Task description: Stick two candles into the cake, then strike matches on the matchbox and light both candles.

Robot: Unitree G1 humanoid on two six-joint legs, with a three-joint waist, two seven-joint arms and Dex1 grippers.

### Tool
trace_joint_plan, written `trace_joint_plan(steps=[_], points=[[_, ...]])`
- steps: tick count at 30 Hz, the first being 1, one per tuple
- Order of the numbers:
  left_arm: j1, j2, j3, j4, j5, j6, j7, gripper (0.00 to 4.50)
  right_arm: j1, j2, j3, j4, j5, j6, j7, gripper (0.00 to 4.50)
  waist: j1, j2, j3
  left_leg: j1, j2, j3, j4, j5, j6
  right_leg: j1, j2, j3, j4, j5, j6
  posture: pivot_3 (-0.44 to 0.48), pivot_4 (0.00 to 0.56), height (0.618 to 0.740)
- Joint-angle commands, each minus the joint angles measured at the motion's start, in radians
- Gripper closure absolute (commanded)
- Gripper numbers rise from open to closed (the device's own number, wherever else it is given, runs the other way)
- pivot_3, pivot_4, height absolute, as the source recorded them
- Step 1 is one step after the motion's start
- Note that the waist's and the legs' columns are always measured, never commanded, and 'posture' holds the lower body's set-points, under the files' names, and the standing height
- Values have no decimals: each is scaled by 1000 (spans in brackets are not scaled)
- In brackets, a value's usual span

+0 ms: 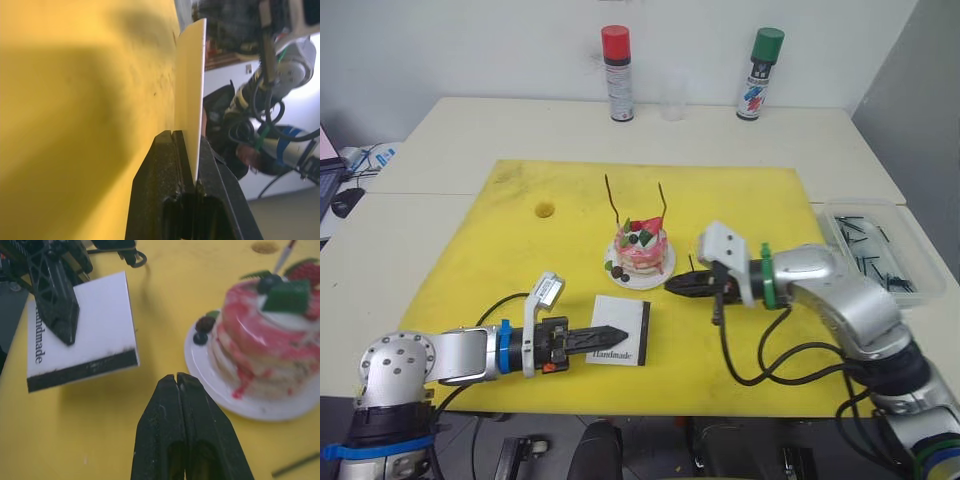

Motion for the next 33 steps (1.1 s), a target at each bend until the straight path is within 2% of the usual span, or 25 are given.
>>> trace_joint_plan(steps=[1,6,12,23,33], points=[[37,-35,-72,-6,-37,-67,104,4473,38,-42,-27,-54,27,-6,12,4500,-2,0,0,0,0,0,0,0,0,0,0,0,0,0,0,0,150,740],[70,-57,-123,1,-13,-116,157,4473,76,-45,9,-46,3,-34,-7,4500,-2,1,0,2,0,1,0,0,0,0,1,1,1,0,0,0,150,740],[67,-46,-166,33,-31,-119,161,2787,48,-1,116,43,-78,-101,-25,4500,-2,1,-1,2,0,1,1,0,0,1,1,2,1,0,0,0,150,740],[59,-46,-190,91,-42,-131,171,2787,0,42,251,98,-158,-170,19,4500,-2,2,-2,2,0,1,0,0,0,1,1,1,1,0,0,0,150,740],[68,-42,-198,68,-21,-142,157,2787,10,66,257,81,-161,-164,19,4500,-2,4,-3,2,-1,1,0,0,0,1,1,1,1,0,0,0,150,740]])
